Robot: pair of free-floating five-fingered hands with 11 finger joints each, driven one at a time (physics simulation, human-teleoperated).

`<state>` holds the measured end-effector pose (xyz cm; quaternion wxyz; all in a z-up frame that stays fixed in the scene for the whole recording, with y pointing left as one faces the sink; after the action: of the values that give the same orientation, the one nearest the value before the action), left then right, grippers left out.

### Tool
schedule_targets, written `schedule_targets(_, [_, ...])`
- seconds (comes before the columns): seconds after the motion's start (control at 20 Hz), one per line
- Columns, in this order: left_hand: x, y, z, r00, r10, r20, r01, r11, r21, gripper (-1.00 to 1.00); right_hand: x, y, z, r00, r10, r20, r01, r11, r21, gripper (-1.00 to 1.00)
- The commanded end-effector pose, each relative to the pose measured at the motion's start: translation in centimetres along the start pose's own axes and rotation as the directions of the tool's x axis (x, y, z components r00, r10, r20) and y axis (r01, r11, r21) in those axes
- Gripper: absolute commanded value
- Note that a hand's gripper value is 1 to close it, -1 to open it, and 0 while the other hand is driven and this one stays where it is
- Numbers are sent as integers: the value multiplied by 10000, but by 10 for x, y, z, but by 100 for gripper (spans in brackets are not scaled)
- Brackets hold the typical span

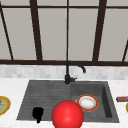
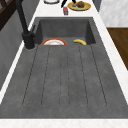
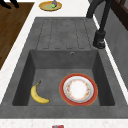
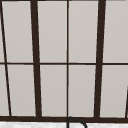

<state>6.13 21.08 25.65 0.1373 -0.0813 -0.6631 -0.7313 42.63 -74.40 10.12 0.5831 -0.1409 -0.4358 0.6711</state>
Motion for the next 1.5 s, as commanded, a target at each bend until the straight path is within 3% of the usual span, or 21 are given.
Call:
schedule_targets(0.0, [0,0,0,10000,0,0,0,10000,0,0,-11,25,9,9976,196,666,-202,9998,88,-100])
schedule_targets(0.1, [0,0,0,10000,0,0,0,10000,0,0,1,21,27,9966,-385,725,393,9992,-91,-100])
schedule_targets(0.15, [0,0,0,10000,0,0,0,10000,0,0,2,22,32,9966,-446,700,460,9988,-184,-100])
schedule_targets(0.35, [0,0,0,10000,0,0,0,10000,0,0,5,19,66,9991,354,230,-340,9978,-572,-100])
schedule_targets(0.55, [0,0,0,10000,0,0,0,10000,0,0,16,34,84,9973,725,99,-721,9969,-306,-100])
schedule_targets(0.65, [0,0,0,10000,0,0,0,10000,0,0,19,26,70,9946,1023,-184,-1022,9947,67,-100])
schedule_targets(0.85, [0,0,0,10000,0,0,0,10000,0,0,23,25,63,9989,456,51,-457,9989,87,-100])
schedule_targets(1.05, [0,0,0,10000,0,0,0,10000,0,0,13,29,58,9989,460,130,-461,9989,86,-100])
schedule_targets(1.1, [0,0,0,10000,0,0,0,10000,0,0,16,30,61,9978,663,86,-661,9977,-143,-100])
schedule_targets(1.15, [0,0,0,10000,0,0,0,10000,0,0,21,33,70,9938,1111,26,-1107,9914,-692,-100])
schedule_targets(1.45, [0,0,0,10000,0,0,0,10000,0,0,24,43,100,9881,1502,-340,-1540,9589,-2382,-100])
